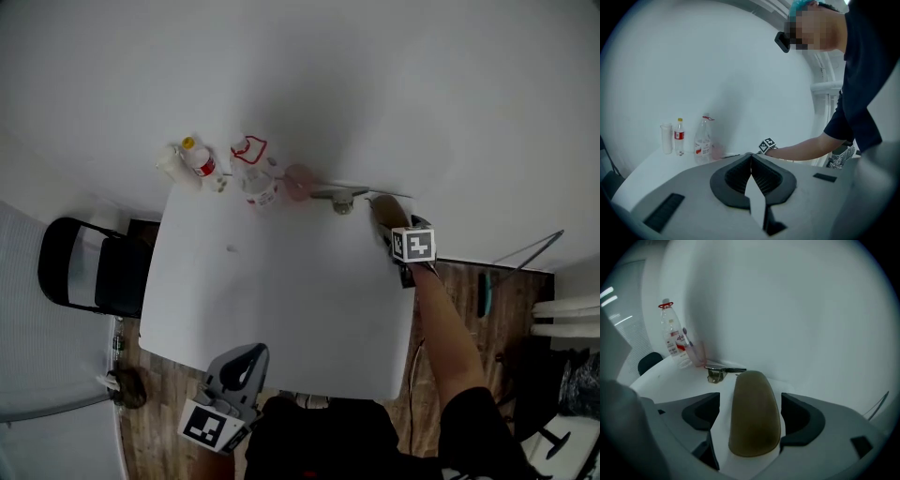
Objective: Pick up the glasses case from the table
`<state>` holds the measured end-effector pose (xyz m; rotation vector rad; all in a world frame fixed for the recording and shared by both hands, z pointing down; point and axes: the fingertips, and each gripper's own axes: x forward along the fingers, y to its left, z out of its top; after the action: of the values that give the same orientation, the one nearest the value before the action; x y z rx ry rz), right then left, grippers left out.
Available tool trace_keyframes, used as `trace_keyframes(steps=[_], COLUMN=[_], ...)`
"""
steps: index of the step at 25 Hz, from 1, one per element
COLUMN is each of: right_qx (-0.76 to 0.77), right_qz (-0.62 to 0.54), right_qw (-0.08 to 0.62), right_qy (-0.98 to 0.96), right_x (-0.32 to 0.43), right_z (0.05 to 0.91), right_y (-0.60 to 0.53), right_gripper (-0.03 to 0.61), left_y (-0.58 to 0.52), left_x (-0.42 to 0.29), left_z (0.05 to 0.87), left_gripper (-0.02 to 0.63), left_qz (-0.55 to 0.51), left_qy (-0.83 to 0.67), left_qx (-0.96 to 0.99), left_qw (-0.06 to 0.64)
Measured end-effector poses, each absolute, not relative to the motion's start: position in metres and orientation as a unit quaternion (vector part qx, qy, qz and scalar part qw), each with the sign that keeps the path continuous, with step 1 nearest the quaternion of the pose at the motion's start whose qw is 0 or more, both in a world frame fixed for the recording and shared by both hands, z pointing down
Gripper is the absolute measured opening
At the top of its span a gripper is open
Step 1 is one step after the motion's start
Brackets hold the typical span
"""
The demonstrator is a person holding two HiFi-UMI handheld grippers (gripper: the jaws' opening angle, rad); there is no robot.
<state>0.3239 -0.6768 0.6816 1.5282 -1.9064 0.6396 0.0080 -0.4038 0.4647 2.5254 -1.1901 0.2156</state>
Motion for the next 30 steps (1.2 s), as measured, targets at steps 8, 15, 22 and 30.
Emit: trace_keyframes(steps=[8,15,22,30], right_qx=[0.551,0.569,0.56,0.547], right_qz=[0.287,0.268,0.206,0.139], right_qw=[0.344,0.341,0.214,0.095], right_qy=[-0.705,-0.699,-0.773,-0.82], right_x=[0.328,0.332,0.293,0.245], right_z=[0.732,0.721,0.609,0.459], right_y=[-0.695,-0.695,-0.653,-0.549], right_gripper=[0.396,0.393,0.393,0.393], left_y=[-0.412,-0.41,-0.409,-0.406], left_x=[-0.005,-0.005,-0.009,-0.007], left_z=[0.482,0.477,0.456,0.405], left_gripper=[0.021,0.02,0.02,0.021], left_qz=[0.086,0.084,0.066,0.049], left_qy=[-0.444,-0.443,-0.436,-0.407], left_qx=[0.872,0.873,0.882,0.908], left_qw=[0.186,0.184,0.165,0.087])
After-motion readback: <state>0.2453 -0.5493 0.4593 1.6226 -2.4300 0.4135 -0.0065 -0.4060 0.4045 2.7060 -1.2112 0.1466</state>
